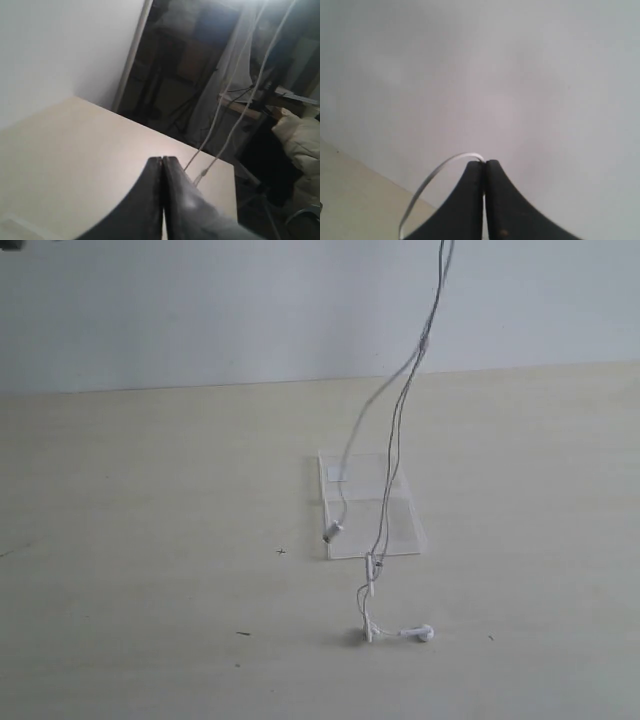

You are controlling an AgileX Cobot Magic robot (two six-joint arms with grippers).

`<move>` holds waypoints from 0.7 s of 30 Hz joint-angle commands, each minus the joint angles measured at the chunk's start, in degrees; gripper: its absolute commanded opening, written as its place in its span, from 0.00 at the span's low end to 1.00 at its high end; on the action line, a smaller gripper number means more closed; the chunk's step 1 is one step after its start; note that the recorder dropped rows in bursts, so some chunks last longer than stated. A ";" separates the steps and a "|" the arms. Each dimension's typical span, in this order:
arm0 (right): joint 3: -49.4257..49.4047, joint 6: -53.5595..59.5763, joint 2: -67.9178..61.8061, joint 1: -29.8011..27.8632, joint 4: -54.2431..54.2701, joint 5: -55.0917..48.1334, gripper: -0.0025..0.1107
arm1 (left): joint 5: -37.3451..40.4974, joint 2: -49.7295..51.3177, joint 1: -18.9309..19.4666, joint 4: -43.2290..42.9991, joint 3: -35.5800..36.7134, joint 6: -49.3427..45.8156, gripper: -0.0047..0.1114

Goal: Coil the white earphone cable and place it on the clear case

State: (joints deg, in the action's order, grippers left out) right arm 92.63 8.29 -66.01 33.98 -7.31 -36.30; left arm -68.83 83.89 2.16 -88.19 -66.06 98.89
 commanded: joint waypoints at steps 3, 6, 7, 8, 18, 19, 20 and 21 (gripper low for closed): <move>0.45 -1.01 0.04 0.02 -1.85 -5.21 0.02 | -1.13 7.23 -3.20 1.19 -0.52 0.02 0.04; 0.45 -1.00 0.04 0.02 -1.74 -4.40 0.02 | -1.13 10.00 -5.40 2.56 -0.52 0.02 0.04; 0.45 -1.00 0.04 0.02 -1.74 -4.28 0.02 | -1.13 10.90 -6.62 2.84 -0.52 -0.08 0.04; 0.45 -1.00 0.04 0.02 -1.63 -4.28 0.02 | -1.13 11.55 -8.04 2.97 -0.52 -0.30 0.04; 0.45 -3.49 0.04 0.02 -4.38 -4.50 0.02 | 6.09 14.04 -18.96 4.85 -0.52 -5.80 0.58; 0.45 -4.43 0.04 0.02 -5.64 -4.50 0.02 | 7.14 14.04 -19.36 6.02 -0.52 -5.97 0.69; 0.45 -5.50 0.04 0.02 -6.52 -4.50 0.02 | 8.30 14.04 -19.60 7.09 -0.52 -5.97 0.76; 0.45 -6.44 0.04 0.02 -7.07 -4.50 0.02 | 9.40 14.04 -20.30 8.43 -0.52 -5.97 0.83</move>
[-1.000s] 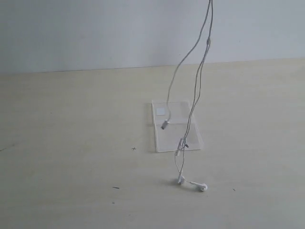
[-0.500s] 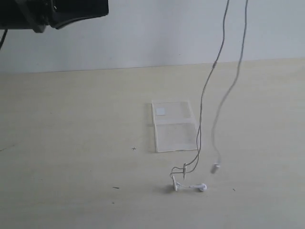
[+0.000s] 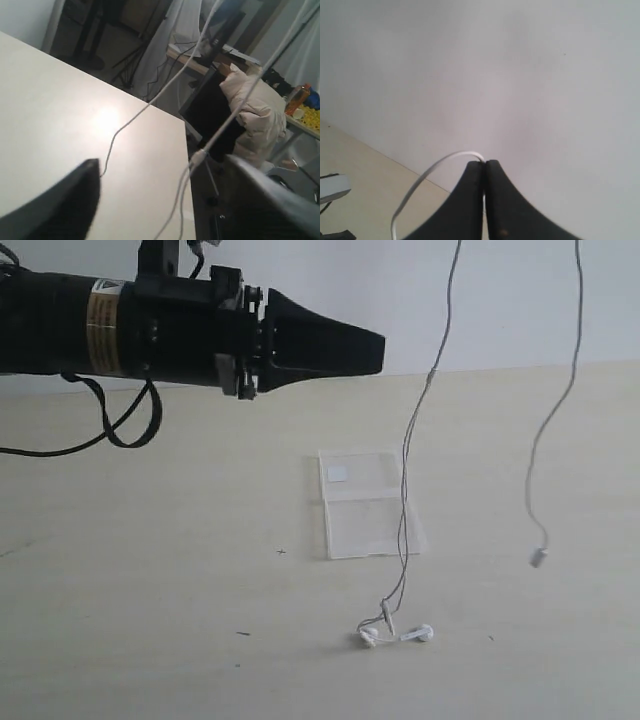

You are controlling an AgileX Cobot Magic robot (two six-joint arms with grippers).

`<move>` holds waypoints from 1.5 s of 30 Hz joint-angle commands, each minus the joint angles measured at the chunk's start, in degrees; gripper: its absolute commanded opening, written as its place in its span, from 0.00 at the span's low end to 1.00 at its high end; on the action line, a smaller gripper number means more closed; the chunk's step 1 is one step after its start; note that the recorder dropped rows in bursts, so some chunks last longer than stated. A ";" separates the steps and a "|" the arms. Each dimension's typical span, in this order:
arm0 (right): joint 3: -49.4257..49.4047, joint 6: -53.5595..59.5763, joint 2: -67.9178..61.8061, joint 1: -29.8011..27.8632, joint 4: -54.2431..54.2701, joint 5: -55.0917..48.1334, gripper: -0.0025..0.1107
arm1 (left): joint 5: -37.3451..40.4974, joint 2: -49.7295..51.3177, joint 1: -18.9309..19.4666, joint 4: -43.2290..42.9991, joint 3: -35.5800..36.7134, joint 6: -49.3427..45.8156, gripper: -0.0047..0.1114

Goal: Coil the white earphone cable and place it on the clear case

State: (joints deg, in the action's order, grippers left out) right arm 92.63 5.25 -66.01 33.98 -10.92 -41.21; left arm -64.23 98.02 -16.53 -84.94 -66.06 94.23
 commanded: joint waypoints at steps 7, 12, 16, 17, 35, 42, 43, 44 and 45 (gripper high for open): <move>0.45 -4.43 -0.26 0.02 -3.56 0.41 0.02 | 11.39 -0.08 -6.43 6.48 -0.67 -3.24 0.85; 0.45 -5.70 -1.46 0.02 -3.35 0.62 0.02 | 18.31 -0.08 -8.68 6.36 -2.63 -9.70 0.85; 0.45 -5.70 -2.43 0.02 -2.94 0.62 0.02 | 22.98 -0.08 -10.01 6.13 -4.55 -14.35 0.85; 0.45 -5.70 -2.55 0.02 -2.94 0.86 0.02 | 24.30 -0.08 -10.45 5.71 -4.84 -14.84 0.85; 0.45 -8.39 -1.45 0.02 -10.38 0.27 0.02 | 22.30 -0.08 -11.50 3.64 -5.61 -14.65 0.85; 0.45 -8.25 -2.09 0.02 -6.19 2.49 0.02 | 22.08 -0.08 -11.50 4.39 -5.61 -15.11 0.85; 0.45 -8.05 -2.09 0.02 -5.16 3.23 0.02 | 22.08 -0.08 -11.50 4.39 -5.61 -15.57 0.85; 0.45 -8.05 -2.09 0.02 -4.24 3.70 0.02 | 22.43 -0.08 -11.50 4.39 -5.61 -16.14 0.85; 0.45 -8.05 -2.09 0.02 -3.67 4.15 0.02 | 22.94 -0.06 -11.50 4.39 -5.61 -16.26 0.85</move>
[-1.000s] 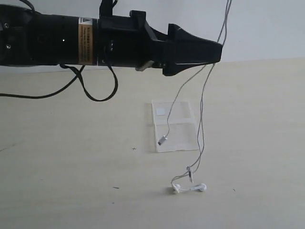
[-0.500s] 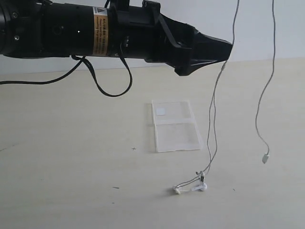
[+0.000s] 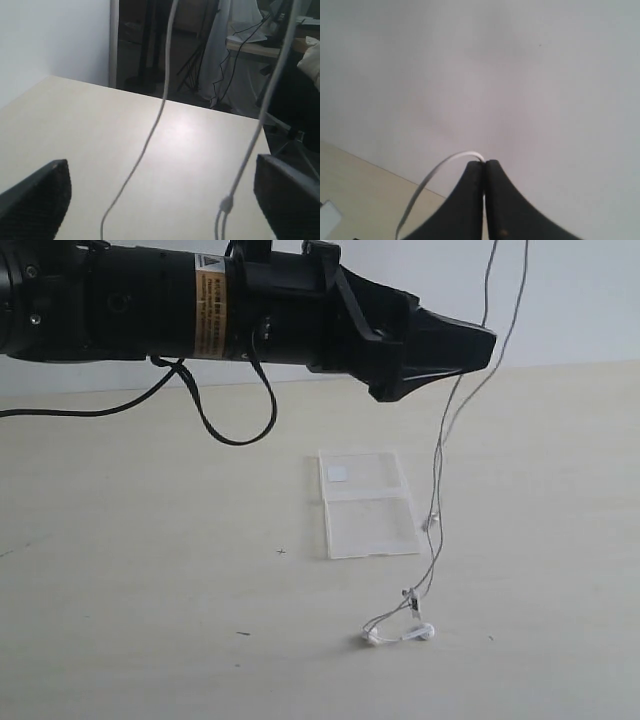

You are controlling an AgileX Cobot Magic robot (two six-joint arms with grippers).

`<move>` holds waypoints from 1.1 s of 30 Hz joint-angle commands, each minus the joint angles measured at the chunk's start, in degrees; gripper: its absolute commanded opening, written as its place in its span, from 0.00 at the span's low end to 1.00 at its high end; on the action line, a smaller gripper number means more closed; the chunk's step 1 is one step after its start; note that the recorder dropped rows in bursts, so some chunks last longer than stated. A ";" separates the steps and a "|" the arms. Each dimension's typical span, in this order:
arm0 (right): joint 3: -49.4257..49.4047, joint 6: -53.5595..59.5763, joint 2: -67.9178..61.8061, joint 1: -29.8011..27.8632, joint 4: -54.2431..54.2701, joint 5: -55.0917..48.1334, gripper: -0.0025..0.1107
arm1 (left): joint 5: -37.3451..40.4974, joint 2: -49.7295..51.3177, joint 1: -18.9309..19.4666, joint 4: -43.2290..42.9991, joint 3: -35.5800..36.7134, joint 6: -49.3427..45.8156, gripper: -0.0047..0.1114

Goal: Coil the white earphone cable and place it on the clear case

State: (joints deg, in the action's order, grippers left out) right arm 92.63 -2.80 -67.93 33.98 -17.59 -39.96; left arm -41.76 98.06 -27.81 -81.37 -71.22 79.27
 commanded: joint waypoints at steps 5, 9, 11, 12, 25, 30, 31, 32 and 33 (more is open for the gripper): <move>0.45 0.26 -0.17 0.02 7.27 3.71 0.02 | 3.63 0.00 -0.22 0.83 -0.45 -1.30 0.85; 0.45 2.80 -0.17 0.02 12.87 4.47 0.02 | 3.22 0.39 -0.28 1.88 -0.58 -1.30 0.83; 0.45 4.34 -0.17 0.02 14.99 4.47 0.02 | 2.58 0.94 -1.17 1.62 -0.71 -1.30 0.68; 0.45 4.34 -0.17 0.02 14.99 4.33 0.02 | 2.41 1.04 -1.42 1.01 -0.71 -1.30 0.57; 0.45 4.34 -0.17 0.02 14.73 3.28 0.02 | -2.22 1.04 -1.45 2.75 -0.71 -1.42 0.62; 0.45 4.34 -0.17 0.02 15.62 3.28 0.02 | -1.88 1.61 -1.86 7.83 -0.71 -6.32 0.49; 0.45 4.34 -0.17 0.02 15.62 3.16 0.02 | -1.88 1.83 -2.00 8.74 -0.71 -7.15 0.45; 0.45 4.34 -0.17 0.02 15.62 3.16 0.02 | -1.88 1.83 -2.21 8.74 -0.71 -7.16 0.39; 0.45 4.34 -0.17 0.02 15.62 3.02 0.02 | -1.65 1.83 -2.48 8.48 -0.71 -7.16 0.33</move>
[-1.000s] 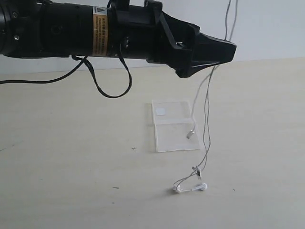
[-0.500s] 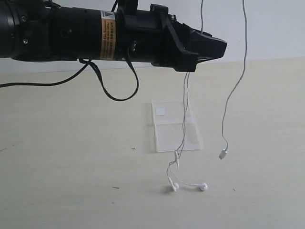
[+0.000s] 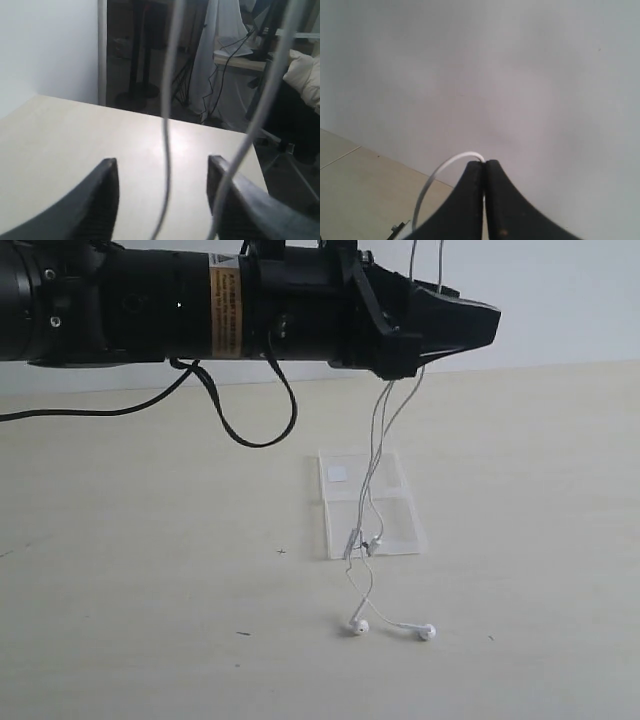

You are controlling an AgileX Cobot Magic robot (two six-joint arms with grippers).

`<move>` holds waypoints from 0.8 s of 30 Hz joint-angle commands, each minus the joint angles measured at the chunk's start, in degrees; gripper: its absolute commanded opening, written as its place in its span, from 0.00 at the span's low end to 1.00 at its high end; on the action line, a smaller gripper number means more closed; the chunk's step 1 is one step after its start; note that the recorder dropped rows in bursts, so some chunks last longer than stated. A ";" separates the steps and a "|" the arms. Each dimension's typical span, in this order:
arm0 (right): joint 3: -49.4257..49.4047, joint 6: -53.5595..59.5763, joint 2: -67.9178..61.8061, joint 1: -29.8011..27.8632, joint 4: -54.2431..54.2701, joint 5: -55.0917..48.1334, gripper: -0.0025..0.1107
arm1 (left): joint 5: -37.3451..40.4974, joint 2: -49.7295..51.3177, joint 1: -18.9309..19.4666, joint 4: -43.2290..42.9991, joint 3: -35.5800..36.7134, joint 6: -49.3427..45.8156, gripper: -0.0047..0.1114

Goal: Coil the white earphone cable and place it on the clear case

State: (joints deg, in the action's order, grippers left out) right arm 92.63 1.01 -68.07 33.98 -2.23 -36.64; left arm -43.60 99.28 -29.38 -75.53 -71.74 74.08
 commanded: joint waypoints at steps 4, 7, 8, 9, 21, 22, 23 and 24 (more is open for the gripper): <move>0.45 0.52 -0.03 0.02 -2.12 -2.31 0.02 | 0.20 0.61 -0.91 1.01 -0.20 0.62 0.04; 0.45 -1.01 -0.03 0.02 -6.72 -5.67 0.02 | 0.34 0.08 -0.80 -0.36 -0.20 3.85 0.04; 0.45 -2.78 -0.03 0.02 -9.59 -6.78 0.02 | 0.48 -0.16 -0.69 -1.75 -0.20 5.00 0.04; 0.45 -5.27 0.08 0.02 -13.61 -8.41 0.02 | 0.58 -0.69 -0.57 -3.60 -0.20 6.11 0.04; 0.45 -19.50 0.32 0.02 -40.18 -33.19 0.02 | 4.18 -7.13 1.81 -24.42 -0.09 24.12 0.04; 0.45 -19.50 0.32 0.02 -41.05 -33.32 0.02 | 4.03 -7.67 2.16 -24.42 -0.08 24.88 0.04; 0.45 -19.50 0.32 0.02 -42.07 -33.32 0.02 | 3.93 -8.25 2.68 -24.42 -0.08 25.85 0.04; 0.45 -19.50 0.32 0.02 -43.00 -33.32 0.02 | 3.48 -8.84 3.21 -24.42 -0.08 26.75 0.04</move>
State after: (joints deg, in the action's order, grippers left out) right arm 92.63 -18.15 -68.07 34.18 -38.01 -69.27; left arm -40.16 91.99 -27.67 -97.62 -71.87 97.66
